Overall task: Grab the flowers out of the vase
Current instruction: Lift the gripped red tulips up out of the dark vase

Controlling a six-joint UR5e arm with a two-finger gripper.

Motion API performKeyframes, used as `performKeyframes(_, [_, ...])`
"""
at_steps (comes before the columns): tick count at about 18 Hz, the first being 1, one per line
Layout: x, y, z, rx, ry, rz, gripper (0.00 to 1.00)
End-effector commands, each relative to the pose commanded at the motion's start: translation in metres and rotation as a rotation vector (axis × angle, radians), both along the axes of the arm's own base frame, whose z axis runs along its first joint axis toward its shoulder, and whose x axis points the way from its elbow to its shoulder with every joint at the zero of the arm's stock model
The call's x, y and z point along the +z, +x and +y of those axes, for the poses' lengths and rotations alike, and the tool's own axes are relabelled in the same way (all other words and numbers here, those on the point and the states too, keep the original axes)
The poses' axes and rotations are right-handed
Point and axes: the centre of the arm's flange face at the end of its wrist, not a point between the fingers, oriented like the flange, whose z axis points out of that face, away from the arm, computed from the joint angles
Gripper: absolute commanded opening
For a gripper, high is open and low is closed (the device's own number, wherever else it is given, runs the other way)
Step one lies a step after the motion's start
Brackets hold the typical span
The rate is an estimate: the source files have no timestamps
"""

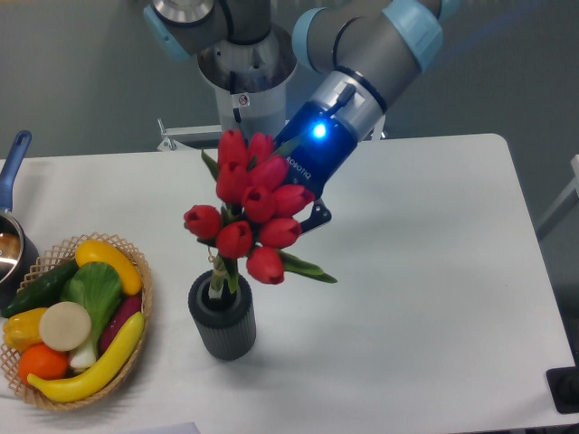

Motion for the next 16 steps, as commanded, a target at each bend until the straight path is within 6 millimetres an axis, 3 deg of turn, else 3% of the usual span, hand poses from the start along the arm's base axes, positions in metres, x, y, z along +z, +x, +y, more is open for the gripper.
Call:
performKeyframes(7, [0.036,-0.021,-0.009,0.036,0.032,0.059,0.41])
performKeyframes(11, [0.037,-0.033,-0.014,0.046,0.039,0.087,0.41])
performKeyframes(16, [0.024,-0.056,-0.019,0.065,0.032,0.104,0.41])
